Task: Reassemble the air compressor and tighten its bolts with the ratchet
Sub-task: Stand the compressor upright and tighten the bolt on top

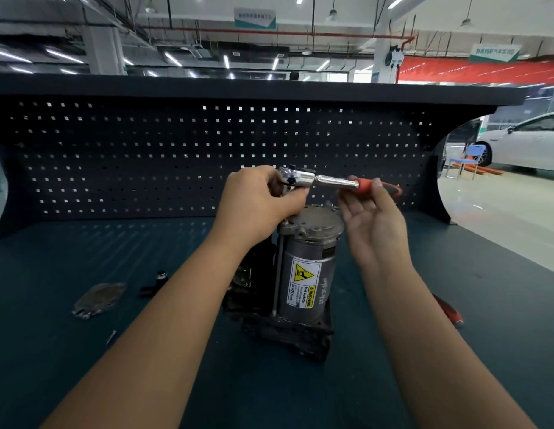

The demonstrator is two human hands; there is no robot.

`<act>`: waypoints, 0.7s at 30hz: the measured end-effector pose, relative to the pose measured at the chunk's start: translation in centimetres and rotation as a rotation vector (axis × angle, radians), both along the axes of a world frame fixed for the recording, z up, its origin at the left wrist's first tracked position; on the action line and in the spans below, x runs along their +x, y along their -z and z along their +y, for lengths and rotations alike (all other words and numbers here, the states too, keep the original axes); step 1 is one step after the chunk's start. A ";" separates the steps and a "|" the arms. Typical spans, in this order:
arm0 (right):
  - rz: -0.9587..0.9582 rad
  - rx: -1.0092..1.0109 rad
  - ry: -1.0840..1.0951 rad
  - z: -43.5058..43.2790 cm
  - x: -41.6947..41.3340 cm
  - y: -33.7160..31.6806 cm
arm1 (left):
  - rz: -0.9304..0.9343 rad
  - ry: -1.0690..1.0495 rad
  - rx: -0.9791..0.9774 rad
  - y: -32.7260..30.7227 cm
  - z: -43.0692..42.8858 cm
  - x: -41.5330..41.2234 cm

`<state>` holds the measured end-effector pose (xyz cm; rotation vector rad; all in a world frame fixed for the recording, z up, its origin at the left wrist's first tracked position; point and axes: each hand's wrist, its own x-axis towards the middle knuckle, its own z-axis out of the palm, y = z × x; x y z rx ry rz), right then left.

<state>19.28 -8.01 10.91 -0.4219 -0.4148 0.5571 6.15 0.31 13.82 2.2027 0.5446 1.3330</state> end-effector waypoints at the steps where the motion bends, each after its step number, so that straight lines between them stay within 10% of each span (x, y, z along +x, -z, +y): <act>1: 0.000 0.038 0.026 -0.2 0.1 0.0 | 0.006 -0.008 0.005 0.0 0.0 0.1; 11: -0.059 0.128 0.273 -3.3 -2.0 1.1 | 0.083 -0.066 0.078 0.1 -0.5 0.5; 17: 0.132 0.121 0.077 -3.9 -1.1 -0.2 | 0.654 0.283 -0.035 -2.2 -0.1 -1.7; 21: 0.376 0.192 0.006 -4.0 -1.7 -2.6 | 0.698 0.247 0.055 -2.0 0.5 -1.8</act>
